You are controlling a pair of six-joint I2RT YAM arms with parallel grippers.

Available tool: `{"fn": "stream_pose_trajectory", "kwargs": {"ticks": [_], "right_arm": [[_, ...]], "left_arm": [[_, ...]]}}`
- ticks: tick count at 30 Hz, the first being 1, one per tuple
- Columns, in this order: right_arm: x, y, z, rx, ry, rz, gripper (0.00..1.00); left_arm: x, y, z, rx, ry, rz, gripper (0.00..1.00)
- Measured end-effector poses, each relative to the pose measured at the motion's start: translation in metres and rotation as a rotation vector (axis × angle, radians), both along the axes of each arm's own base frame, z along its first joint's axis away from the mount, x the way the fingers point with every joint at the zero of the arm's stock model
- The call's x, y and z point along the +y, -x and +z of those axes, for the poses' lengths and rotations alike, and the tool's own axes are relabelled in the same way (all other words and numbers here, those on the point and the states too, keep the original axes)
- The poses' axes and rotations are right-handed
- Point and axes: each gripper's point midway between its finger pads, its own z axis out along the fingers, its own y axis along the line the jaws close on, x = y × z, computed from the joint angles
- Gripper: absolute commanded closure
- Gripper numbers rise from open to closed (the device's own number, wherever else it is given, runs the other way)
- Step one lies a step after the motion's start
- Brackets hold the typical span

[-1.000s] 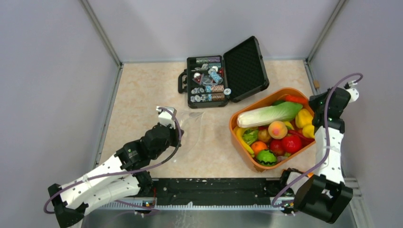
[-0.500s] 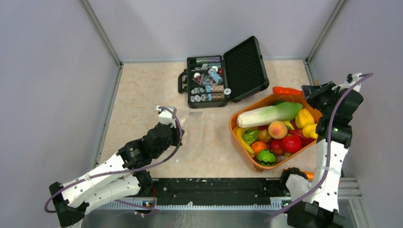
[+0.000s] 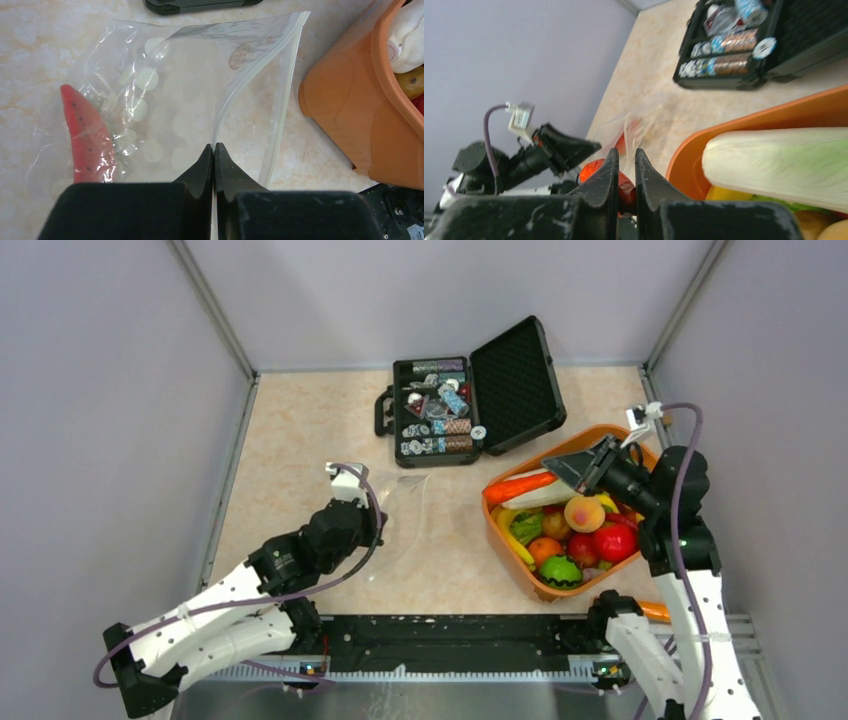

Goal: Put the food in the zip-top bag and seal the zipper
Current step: Pick up the fake vegetable from the bin, then place the fake vegetable in the zipper food storage bag.

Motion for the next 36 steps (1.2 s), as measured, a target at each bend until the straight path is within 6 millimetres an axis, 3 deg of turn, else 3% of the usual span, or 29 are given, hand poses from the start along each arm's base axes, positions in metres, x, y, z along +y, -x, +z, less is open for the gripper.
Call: {"fn": "stream_pose_trajectory", "kwargs": {"ticks": [6, 15, 22, 25, 33, 36], "right_arm": [[0.041, 0.023, -0.018, 0.041, 0.017, 0.147, 1.00], [0.099, 0.032, -0.050, 0.099, 0.121, 0.228, 1.00], [0.144, 0.046, -0.059, -0.022, 0.204, 0.177, 1.00], [0.157, 0.040, -0.056, -0.079, 0.224, 0.109, 1.00], [0.183, 0.017, -0.080, -0.143, 0.386, -0.050, 1.00], [0.193, 0.015, -0.078, -0.193, 0.393, -0.082, 1.00]], "left_arm": [[-0.003, -0.001, -0.003, 0.022, 0.004, 0.006, 1.00], [-0.013, -0.002, 0.005, 0.033, 0.027, -0.009, 1.00], [-0.026, -0.002, 0.013, 0.052, 0.048, -0.044, 1.00], [-0.027, -0.002, 0.016, 0.051, 0.055, -0.048, 1.00], [-0.031, -0.001, 0.028, 0.043, 0.083, -0.063, 1.00], [-0.034, -0.001, 0.035, 0.037, 0.097, -0.072, 1.00]]}}
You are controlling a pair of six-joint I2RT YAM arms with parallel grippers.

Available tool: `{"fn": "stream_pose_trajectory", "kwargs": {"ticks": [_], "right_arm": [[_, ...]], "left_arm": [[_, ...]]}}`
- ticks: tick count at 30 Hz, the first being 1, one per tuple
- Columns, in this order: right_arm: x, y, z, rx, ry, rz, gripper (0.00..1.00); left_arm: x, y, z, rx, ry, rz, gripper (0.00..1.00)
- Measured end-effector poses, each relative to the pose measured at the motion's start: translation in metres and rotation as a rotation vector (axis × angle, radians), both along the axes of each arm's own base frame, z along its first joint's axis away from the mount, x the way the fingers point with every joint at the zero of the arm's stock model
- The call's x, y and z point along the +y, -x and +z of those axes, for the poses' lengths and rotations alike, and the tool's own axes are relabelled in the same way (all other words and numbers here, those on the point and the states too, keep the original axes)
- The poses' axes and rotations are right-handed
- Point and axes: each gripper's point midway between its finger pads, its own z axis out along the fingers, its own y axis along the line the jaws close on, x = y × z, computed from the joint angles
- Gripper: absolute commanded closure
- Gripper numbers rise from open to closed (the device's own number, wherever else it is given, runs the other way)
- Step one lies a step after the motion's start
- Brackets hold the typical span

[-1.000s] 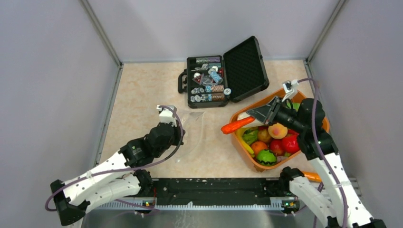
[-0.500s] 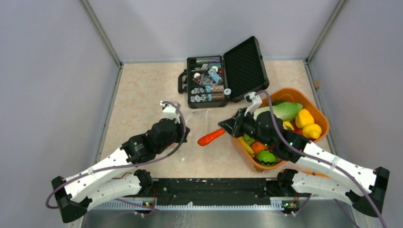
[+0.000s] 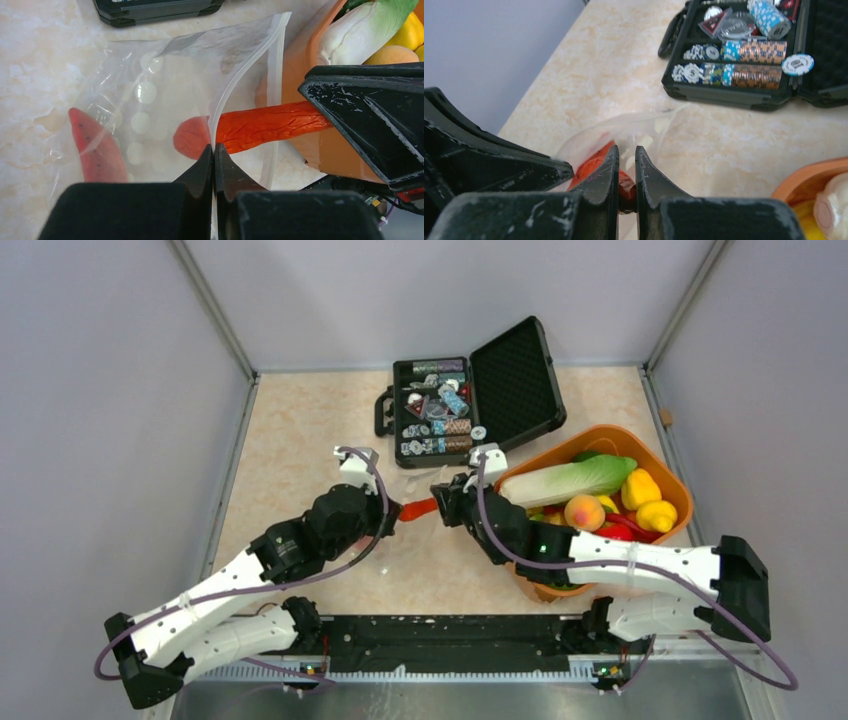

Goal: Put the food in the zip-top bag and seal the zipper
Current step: Place the fake vegetable in the zipper food storage bag.

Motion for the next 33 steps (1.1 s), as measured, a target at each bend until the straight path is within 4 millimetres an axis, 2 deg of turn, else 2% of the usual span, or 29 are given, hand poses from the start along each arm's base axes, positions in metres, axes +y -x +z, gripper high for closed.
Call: {"fn": "stream_pose_trajectory", "kwargs": {"ticks": [6, 11, 15, 19, 21, 22, 23, 27, 29, 33], "right_arm": [[0.014, -0.009, 0.019, -0.120, -0.038, -0.070, 1.00], [0.021, -0.018, 0.004, -0.166, 0.073, -0.143, 1.00], [0.032, -0.018, -0.006, -0.188, 0.143, -0.139, 1.00], [0.034, -0.020, -0.008, -0.201, 0.157, -0.143, 1.00], [0.035, -0.021, -0.004, -0.215, 0.144, -0.150, 0.96], [0.036, -0.022, -0.001, -0.224, 0.137, -0.155, 0.86], [0.037, -0.023, 0.003, -0.232, 0.124, -0.159, 0.70], [0.042, -0.023, 0.008, -0.245, 0.096, -0.149, 0.43], [0.049, -0.022, 0.005, -0.228, 0.096, -0.104, 0.33], [0.056, -0.019, -0.001, -0.177, 0.087, -0.018, 0.31]], "left_arm": [[0.000, -0.001, 0.005, -0.007, 0.007, 0.002, 1.00], [0.000, -0.001, 0.005, -0.008, 0.007, 0.004, 1.00], [0.001, -0.002, 0.006, -0.013, 0.005, 0.014, 1.00], [0.004, -0.005, 0.007, -0.021, 0.002, 0.032, 1.00], [0.006, -0.006, 0.009, -0.027, 0.003, 0.043, 1.00], [0.007, -0.007, 0.010, -0.031, 0.004, 0.050, 1.00], [0.008, -0.007, 0.011, -0.035, 0.008, 0.055, 1.00], [0.012, -0.010, 0.019, -0.054, 0.015, 0.082, 1.00], [0.014, -0.012, 0.021, -0.061, 0.017, 0.096, 1.00], [0.016, -0.013, 0.022, -0.061, 0.020, 0.116, 1.00]]}}
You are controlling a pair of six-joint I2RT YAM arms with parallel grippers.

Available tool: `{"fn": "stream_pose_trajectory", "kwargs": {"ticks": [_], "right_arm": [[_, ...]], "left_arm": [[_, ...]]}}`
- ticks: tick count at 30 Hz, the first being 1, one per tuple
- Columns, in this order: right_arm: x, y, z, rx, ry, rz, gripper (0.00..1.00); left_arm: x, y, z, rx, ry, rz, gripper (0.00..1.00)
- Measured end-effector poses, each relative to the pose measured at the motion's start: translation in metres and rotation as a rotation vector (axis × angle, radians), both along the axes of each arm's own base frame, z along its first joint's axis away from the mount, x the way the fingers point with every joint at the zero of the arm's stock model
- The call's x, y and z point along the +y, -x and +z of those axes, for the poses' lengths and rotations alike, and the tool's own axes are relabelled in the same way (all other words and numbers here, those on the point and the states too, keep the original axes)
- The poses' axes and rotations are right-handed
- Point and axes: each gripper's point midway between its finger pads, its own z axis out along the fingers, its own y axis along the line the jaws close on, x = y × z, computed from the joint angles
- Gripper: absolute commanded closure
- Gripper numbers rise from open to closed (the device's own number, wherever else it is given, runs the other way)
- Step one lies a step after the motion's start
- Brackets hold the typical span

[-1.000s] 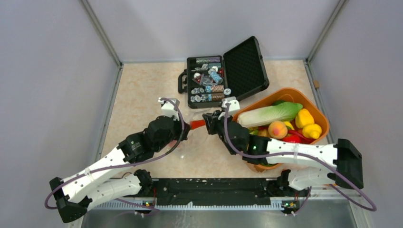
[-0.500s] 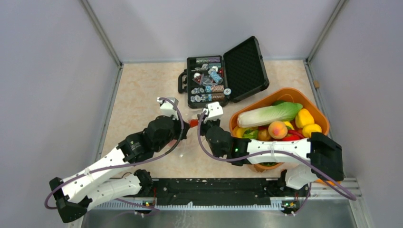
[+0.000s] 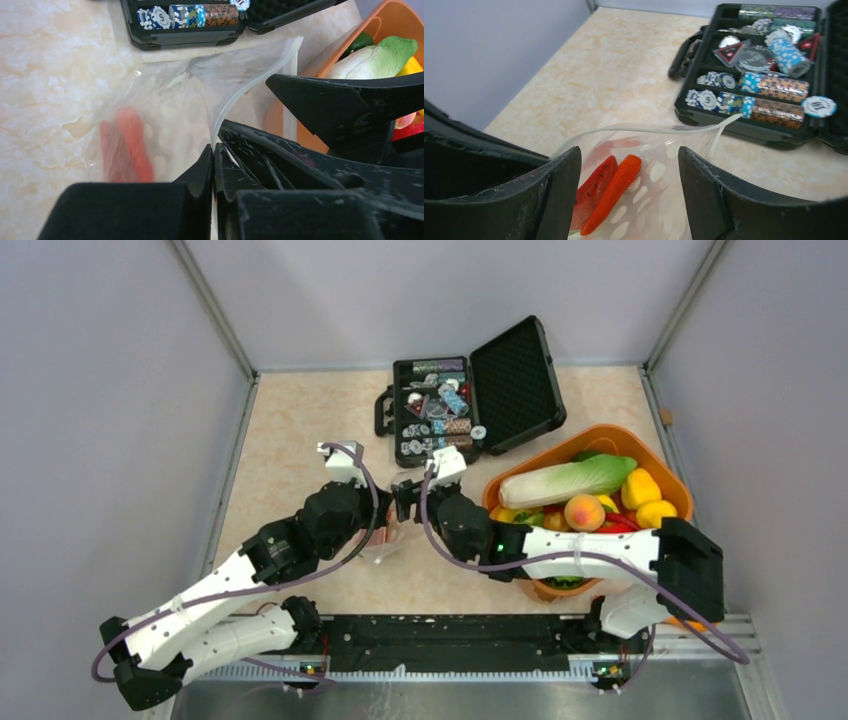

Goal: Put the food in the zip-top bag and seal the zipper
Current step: Place the fake vegetable in the zipper food storage bag, then pick up the fake fruit from the bin.

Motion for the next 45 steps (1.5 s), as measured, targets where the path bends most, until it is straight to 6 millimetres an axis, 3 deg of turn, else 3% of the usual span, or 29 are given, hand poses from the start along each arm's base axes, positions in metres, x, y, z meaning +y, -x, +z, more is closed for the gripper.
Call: {"fn": "stream_pose_trajectory", "kwargs": {"ticks": [3, 7, 11, 15, 20, 23, 30, 35, 45], "right_arm": [[-0.003, 0.007, 0.006, 0.032, -0.033, 0.070, 0.31], [-0.024, 0.023, 0.039, 0.054, -0.138, 0.146, 0.31], [-0.073, 0.024, 0.079, 0.061, -0.243, 0.103, 0.32], [-0.139, 0.008, 0.089, 0.088, -0.284, -0.055, 0.37], [-0.217, -0.022, 0.066, 0.177, -0.223, -0.305, 0.26], [-0.242, -0.024, 0.041, 0.264, -0.128, -0.384, 0.24], [-0.281, -0.006, -0.003, 0.453, 0.087, -0.499, 0.09], [-0.301, 0.012, -0.018, 0.525, 0.171, -0.541, 0.09], [-0.333, 0.028, -0.044, 0.604, 0.231, -0.689, 0.09]], "left_arm": [[0.002, 0.000, 0.001, -0.001, 0.003, 0.012, 1.00], [0.004, -0.001, 0.001, -0.001, 0.003, 0.021, 1.00], [0.004, -0.001, 0.001, -0.001, 0.005, 0.021, 1.00], [0.004, 0.000, 0.000, 0.001, 0.003, 0.021, 1.00], [0.005, 0.001, -0.001, 0.004, 0.003, 0.022, 1.00], [0.007, 0.002, -0.001, 0.002, 0.005, 0.022, 1.00], [0.009, 0.003, 0.001, -0.001, 0.008, 0.022, 1.00], [0.009, 0.003, 0.001, 0.001, 0.006, 0.022, 1.00], [0.009, 0.003, 0.001, -0.003, 0.000, 0.019, 1.00]]}}
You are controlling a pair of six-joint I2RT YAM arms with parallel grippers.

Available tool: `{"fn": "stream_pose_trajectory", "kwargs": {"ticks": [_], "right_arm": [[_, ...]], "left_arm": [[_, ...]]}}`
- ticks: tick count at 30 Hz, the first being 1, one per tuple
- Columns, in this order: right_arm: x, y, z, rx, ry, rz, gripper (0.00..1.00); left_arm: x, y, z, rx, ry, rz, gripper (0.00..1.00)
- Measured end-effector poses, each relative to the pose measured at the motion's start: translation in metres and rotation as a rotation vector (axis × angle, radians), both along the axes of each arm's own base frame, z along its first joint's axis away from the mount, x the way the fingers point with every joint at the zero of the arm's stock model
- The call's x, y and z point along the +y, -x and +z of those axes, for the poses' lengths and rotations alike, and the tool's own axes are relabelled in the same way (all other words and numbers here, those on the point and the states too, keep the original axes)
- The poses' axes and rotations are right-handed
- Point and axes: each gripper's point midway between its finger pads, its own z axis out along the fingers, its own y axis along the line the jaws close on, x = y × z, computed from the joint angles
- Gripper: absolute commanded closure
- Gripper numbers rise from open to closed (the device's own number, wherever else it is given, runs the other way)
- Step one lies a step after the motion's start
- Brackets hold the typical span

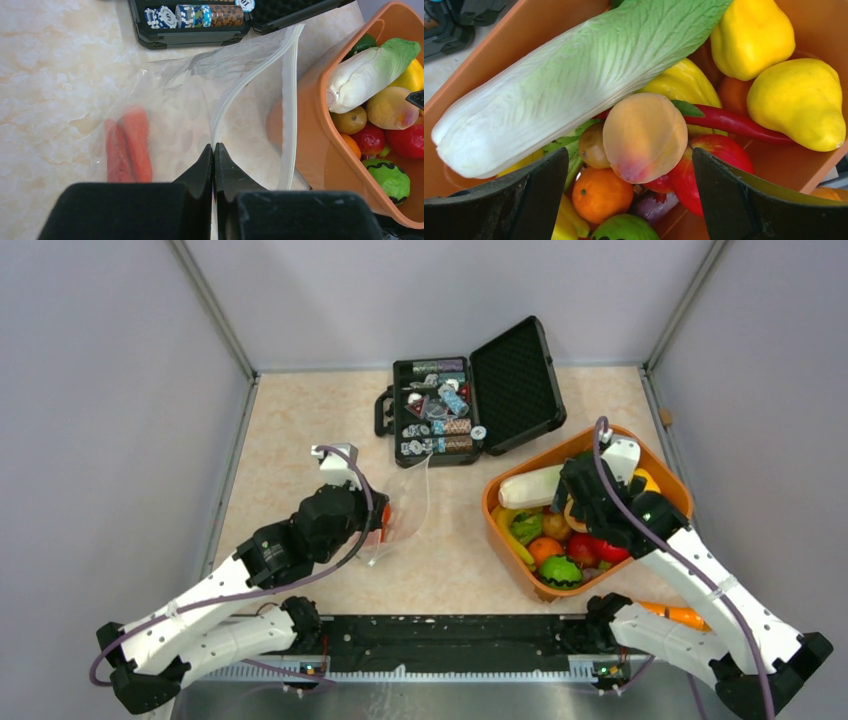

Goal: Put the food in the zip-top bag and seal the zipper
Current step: Pick up the fake fruit from the bin.

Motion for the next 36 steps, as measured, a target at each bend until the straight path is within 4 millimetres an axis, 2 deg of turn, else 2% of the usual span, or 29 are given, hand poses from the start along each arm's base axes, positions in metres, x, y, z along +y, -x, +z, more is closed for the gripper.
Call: {"fn": "stream_pose_trajectory", "kwargs": {"ticks": [4, 8, 11, 14, 16, 19, 21, 24, 31, 36], "right_arm": [[-0.011, 0.000, -0.004, 0.021, 0.005, -0.049, 0.08], [-0.022, 0.002, -0.025, 0.091, 0.014, -0.092, 0.08], [-0.024, 0.002, -0.042, 0.139, 0.011, -0.108, 0.16], [-0.019, -0.001, -0.049, 0.140, -0.006, -0.091, 0.32], [-0.017, -0.001, -0.052, 0.147, -0.011, -0.081, 0.33], [-0.018, -0.001, -0.052, 0.138, -0.014, -0.079, 0.43], [-0.018, -0.001, -0.050, 0.126, -0.020, -0.078, 0.57], [-0.018, -0.001, -0.045, 0.098, -0.035, -0.073, 0.63], [-0.010, 0.001, -0.018, -0.074, -0.159, -0.011, 0.65], [0.005, -0.002, -0.011, -0.107, -0.233, 0.045, 0.66]], "left_arm": [[0.001, 0.001, 0.001, -0.002, 0.003, 0.000, 1.00], [0.002, 0.002, 0.003, -0.008, 0.010, 0.000, 1.00], [0.003, 0.002, 0.003, -0.007, 0.009, 0.000, 1.00], [0.003, 0.002, 0.002, -0.005, 0.006, 0.000, 1.00], [0.003, 0.002, 0.002, -0.005, 0.006, -0.001, 1.00], [0.004, 0.003, 0.002, -0.003, 0.004, -0.001, 1.00], [0.003, 0.003, 0.002, -0.003, 0.004, -0.001, 1.00], [0.003, 0.003, 0.002, -0.003, 0.004, -0.001, 1.00], [0.003, 0.003, 0.002, -0.002, 0.004, -0.003, 1.00], [0.003, 0.003, 0.002, -0.001, 0.004, -0.004, 1.00]]}}
